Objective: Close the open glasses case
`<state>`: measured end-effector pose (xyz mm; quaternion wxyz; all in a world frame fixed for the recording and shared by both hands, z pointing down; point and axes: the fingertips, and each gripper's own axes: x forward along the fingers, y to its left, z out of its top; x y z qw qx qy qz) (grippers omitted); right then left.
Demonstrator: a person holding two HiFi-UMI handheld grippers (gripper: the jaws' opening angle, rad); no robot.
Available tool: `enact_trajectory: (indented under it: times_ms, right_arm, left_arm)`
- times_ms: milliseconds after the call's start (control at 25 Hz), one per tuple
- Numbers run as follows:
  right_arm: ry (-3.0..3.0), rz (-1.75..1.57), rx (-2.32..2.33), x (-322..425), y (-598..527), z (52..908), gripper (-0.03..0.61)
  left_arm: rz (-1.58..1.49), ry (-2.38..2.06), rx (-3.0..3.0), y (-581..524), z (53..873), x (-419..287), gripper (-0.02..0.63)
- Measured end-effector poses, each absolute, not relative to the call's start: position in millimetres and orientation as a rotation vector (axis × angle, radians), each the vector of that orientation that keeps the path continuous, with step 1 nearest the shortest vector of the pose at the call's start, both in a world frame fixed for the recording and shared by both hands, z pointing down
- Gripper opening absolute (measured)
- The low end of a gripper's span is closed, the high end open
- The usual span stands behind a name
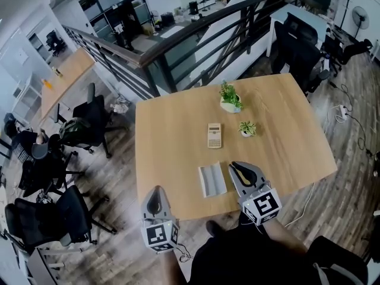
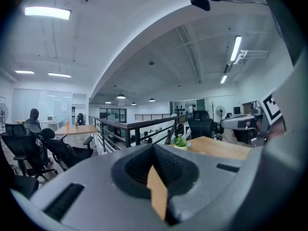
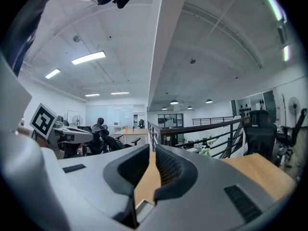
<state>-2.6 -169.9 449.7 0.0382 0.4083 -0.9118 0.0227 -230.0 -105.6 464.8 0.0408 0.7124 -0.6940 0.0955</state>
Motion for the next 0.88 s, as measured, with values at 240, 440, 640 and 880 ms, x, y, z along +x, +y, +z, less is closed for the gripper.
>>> enact_trajectory:
  times_ms: [240, 440, 640, 880]
  right_arm:
    - [-2.713, 0.421, 1.314, 3.7, -180.2, 515.3, 0.13]
    - [-2.598, 0.668, 1.364, 6.0, -192.6, 582.9, 0.12]
    - [-2.469, 0.875, 1.381, 0.8, -203.8, 647.3, 0.109]
    - [-2.287, 0.916, 1.325, -9.1, -210.0, 719.1, 0.103]
  left_arm:
    - [0.336, -2.096, 2.173, -93.5, 473.5, -236.1, 0.0]
    - [0.375, -2.096, 2.153, -77.2, 477.4, -250.1, 0.0]
    - [0.407, -2.114, 2.137, -62.4, 475.1, -260.7, 0.0]
    - [0.411, -2.138, 2.105, -52.5, 476.4, -268.1, 0.0]
